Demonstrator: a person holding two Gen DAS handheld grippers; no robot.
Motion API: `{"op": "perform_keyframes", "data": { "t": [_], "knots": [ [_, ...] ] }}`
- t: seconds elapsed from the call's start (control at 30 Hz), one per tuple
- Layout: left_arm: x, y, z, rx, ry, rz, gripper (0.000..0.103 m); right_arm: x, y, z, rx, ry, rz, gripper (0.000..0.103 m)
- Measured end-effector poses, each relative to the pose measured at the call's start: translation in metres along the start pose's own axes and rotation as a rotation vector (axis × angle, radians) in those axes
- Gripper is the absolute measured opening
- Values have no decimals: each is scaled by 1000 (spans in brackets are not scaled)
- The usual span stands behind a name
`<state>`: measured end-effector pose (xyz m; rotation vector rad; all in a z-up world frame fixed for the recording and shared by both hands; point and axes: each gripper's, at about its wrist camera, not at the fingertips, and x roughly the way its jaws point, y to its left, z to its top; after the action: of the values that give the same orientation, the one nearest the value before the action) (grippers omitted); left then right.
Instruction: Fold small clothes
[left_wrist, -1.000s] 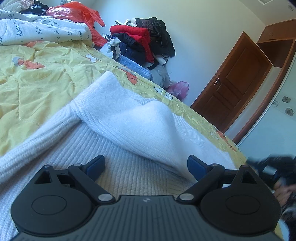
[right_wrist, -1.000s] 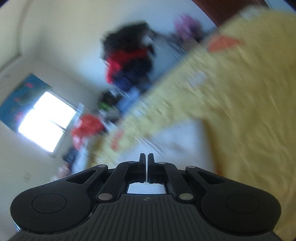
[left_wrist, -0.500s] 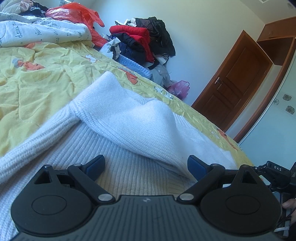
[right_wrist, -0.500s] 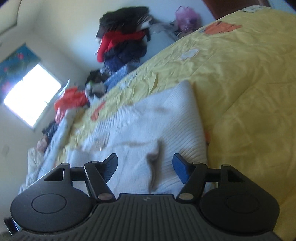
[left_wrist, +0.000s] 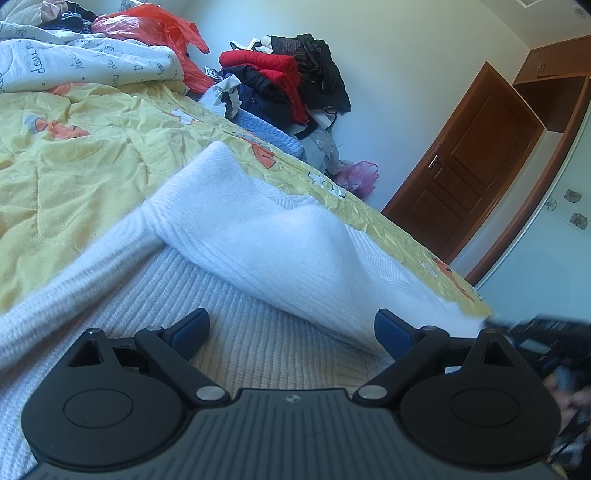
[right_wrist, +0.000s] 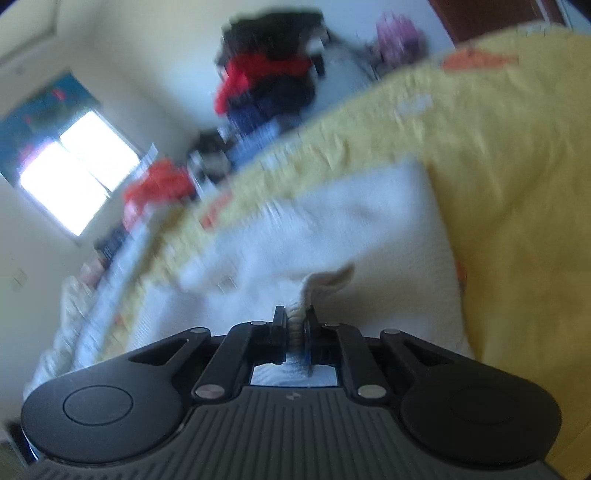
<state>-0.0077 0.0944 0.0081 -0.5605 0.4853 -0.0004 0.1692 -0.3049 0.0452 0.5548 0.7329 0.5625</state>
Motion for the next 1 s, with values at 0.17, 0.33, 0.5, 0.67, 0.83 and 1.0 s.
{"op": "perform_keyframes", "data": {
  "t": [0.17, 0.33, 0.5, 0.67, 0.83, 1.0],
  "knots": [
    [0, 1, 0, -8, -1, -5, 97, -26, -15, 19, 33, -64, -16, 12],
    [0, 1, 0, -7, -1, -3, 97, -11, -45, -6, 41, -10, -123, 10],
    [-4, -6, 6, 43, 14, 23, 97, -14, -36, -9, 37, -30, -138, 31],
    [-11, -20, 45, 197, -93, 142, 97, -29, -21, -4, 0, -91, -127, 80],
    [52, -1, 112, 230, 1, 306, 97, -12, -18, -5, -88, -28, -154, 75],
    [126, 11, 136, 305, 277, 239, 72, 0, -12, -11, -184, -16, -205, 47]
  ]
}}
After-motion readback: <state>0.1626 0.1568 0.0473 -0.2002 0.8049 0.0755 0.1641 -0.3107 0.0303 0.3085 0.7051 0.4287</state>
